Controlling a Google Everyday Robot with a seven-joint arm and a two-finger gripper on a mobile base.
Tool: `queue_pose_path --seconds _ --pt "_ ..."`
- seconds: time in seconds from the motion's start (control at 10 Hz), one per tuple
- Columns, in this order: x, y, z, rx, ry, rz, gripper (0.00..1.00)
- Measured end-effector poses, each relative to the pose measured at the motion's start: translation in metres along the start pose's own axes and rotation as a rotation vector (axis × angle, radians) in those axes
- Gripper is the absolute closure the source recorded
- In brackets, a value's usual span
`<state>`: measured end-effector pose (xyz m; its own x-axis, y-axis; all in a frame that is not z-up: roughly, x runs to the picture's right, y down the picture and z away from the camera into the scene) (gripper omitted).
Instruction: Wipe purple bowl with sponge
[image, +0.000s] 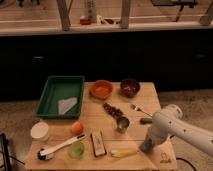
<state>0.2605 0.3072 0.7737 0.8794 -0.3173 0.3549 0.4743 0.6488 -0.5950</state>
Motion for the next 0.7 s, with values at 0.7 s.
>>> queue_pose_path --seconds 0.7 --pt "0.035 -0.024 -0.055 0.046 0.049 0.030 1.00"
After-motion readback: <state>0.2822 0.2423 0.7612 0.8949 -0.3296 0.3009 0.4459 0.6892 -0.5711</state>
